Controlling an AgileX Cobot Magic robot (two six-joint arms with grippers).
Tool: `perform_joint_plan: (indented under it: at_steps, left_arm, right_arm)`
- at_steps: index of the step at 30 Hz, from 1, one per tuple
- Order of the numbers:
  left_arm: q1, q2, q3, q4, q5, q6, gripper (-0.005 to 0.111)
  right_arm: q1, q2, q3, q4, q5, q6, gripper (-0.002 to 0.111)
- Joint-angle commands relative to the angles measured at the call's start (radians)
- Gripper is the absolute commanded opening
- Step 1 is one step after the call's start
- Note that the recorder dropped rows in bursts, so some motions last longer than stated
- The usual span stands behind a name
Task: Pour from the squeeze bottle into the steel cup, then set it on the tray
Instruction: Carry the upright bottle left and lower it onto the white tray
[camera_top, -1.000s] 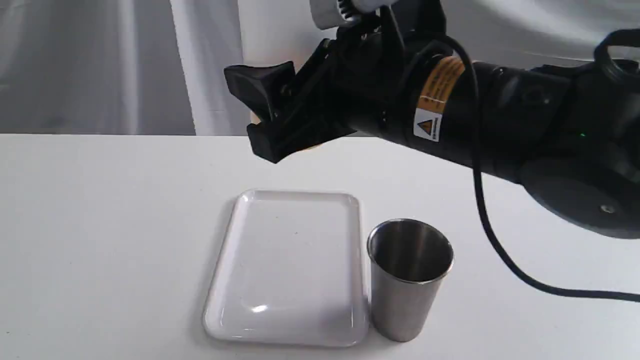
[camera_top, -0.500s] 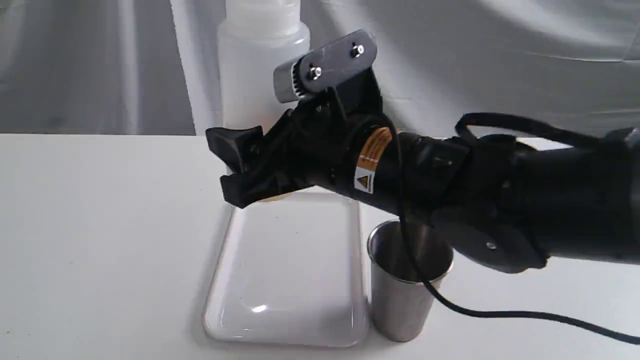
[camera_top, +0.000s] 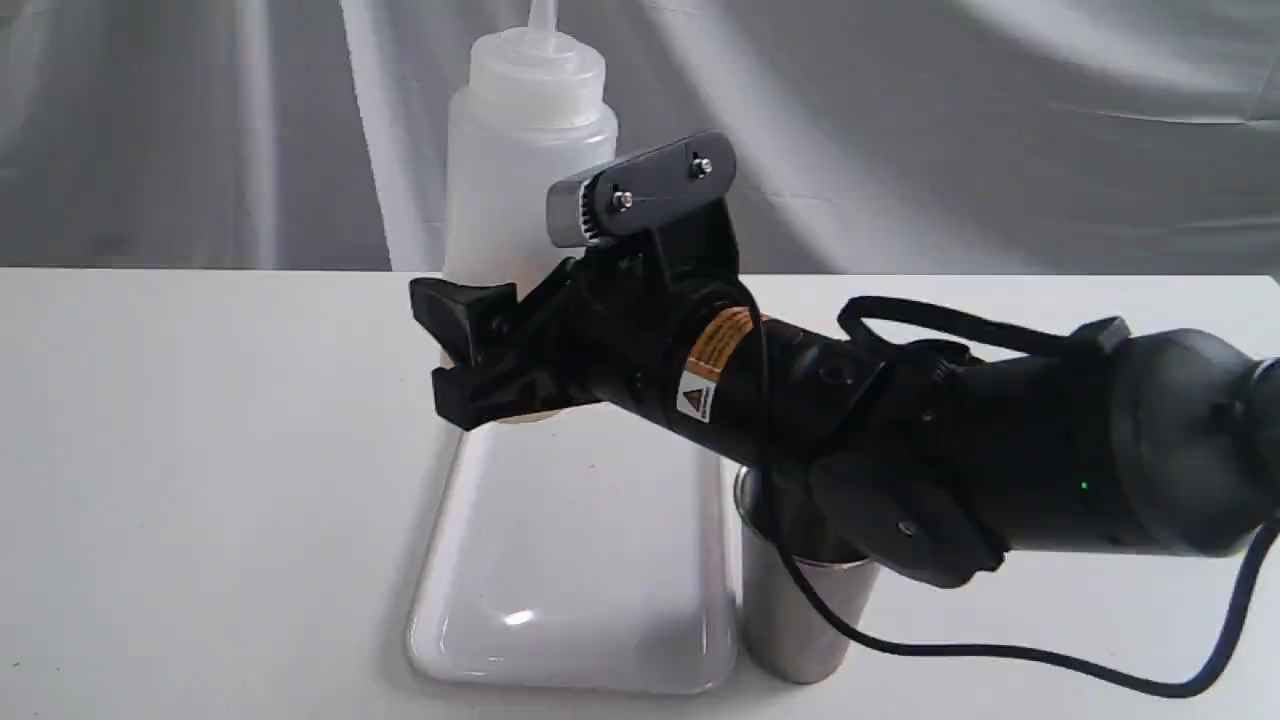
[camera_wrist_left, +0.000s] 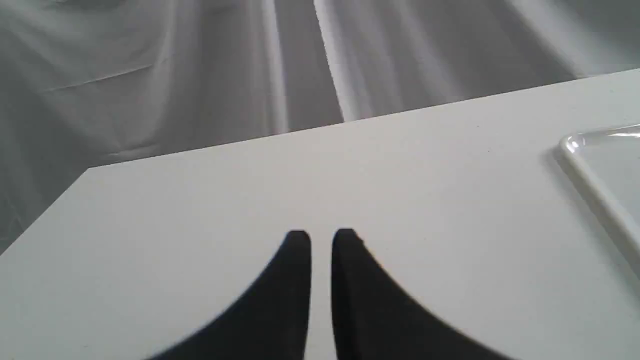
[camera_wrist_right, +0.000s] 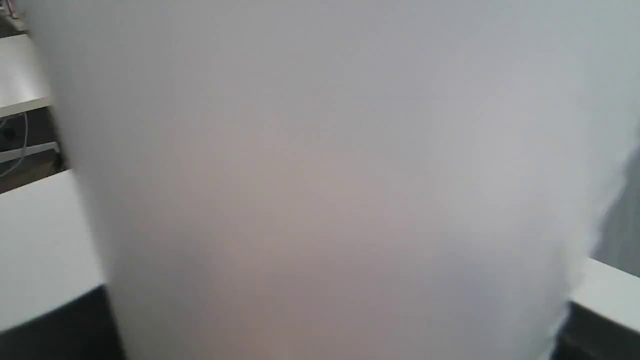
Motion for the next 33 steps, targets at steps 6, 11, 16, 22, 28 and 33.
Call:
perform_joint_plan:
  at_steps: [6,11,16,22,28,33]
  left_arm:
    - [0.002,-0.003,0.004,0.0,-0.015,-0.005,0.008]
    - [0.002,-0.003,0.004,0.0,-0.015,-0.007,0.008]
    - [0.002,-0.003,0.004,0.0,-0.015,-0.007,0.008]
    - [0.002,-0.003,0.004,0.0,-0.015,-0.005,0.008]
    - [0.002,-0.003,0.004,0.0,-0.015,-0.005,0.008]
    - [0.002,-0.003,0.004,0.0,-0.015,-0.007,0.008]
  right_arm:
    - [0.039,-0.011,-0.01,0.178,0.026,-0.18,0.0]
    - [0.137,-0.011,-0.01,0.591,0.034,-0.562,0.0]
    - [0.237,-0.011,-0.01,1.047,-0.083,-0.881,0.0]
    - [0.336,0.047,-0.008,1.312,-0.359,-0.956,0.0]
    - [0.412,0.116,-0.008,1.361,-0.467,-0.921,0.0]
    - [0.44,0.152,-0.008,1.344,-0.482,-0.841,0.0]
